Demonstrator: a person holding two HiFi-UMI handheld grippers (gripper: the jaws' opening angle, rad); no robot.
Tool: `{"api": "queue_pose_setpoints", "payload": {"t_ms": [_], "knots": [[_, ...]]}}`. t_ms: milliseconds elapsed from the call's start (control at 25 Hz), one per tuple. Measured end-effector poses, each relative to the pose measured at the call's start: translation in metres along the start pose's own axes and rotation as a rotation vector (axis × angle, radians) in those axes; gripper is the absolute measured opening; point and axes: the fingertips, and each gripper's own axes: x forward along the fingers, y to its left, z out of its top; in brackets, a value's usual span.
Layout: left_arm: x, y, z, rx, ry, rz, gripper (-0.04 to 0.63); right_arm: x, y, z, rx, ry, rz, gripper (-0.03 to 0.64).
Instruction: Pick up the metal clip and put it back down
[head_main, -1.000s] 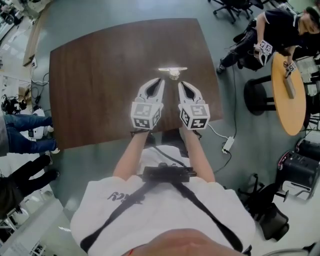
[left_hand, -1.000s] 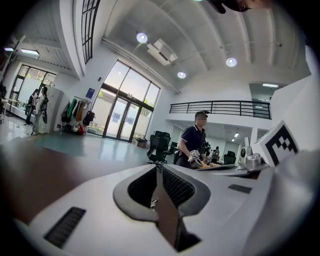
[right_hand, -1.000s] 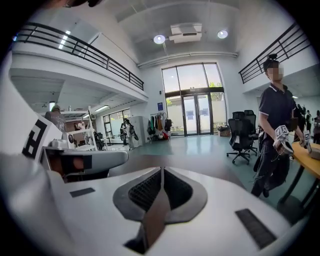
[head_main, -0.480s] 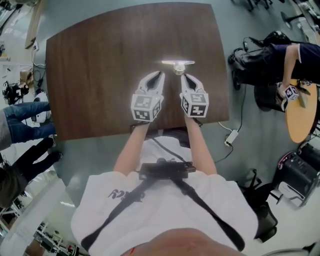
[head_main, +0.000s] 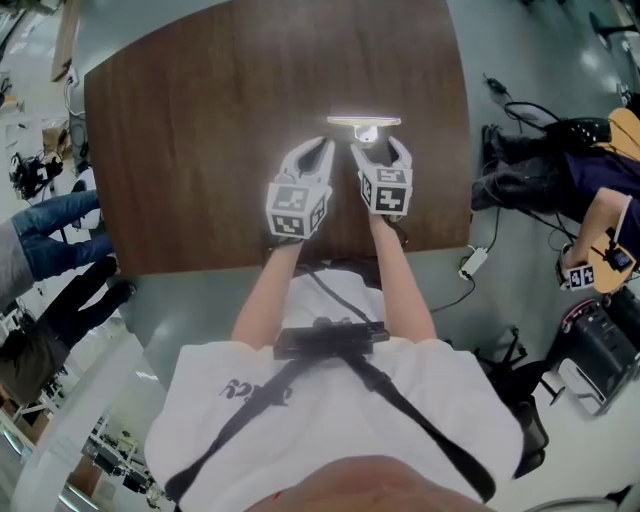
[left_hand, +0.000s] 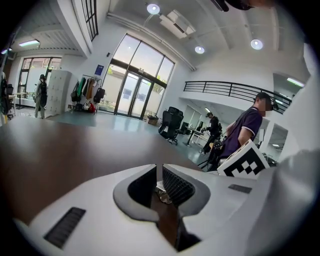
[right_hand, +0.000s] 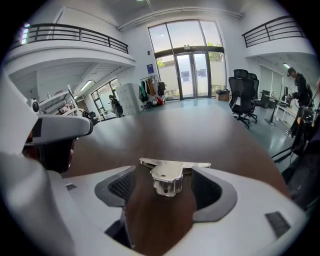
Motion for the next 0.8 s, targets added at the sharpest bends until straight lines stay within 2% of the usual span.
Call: {"api": "queue_pose_setpoints", "payload": {"t_ms": [120, 400, 800], "knots": [[0.007, 0.005, -0.004, -0.005, 0.021, 0.014, 0.046, 0.015, -0.004, -0.007, 0.021, 0.026, -0.006, 0.326], [0.012, 0.027, -0.014, -0.018, 0.047, 0.041, 0.046, 0.048, -0.008, -0.021, 0.023, 0.082, -0.079, 0.327], [0.002, 0.035, -0.021, -0.019, 0.051, 0.051, 0.046, 0.068, -0.009, -0.026, 0.056, 0.07, -0.121, 0.325]]}}
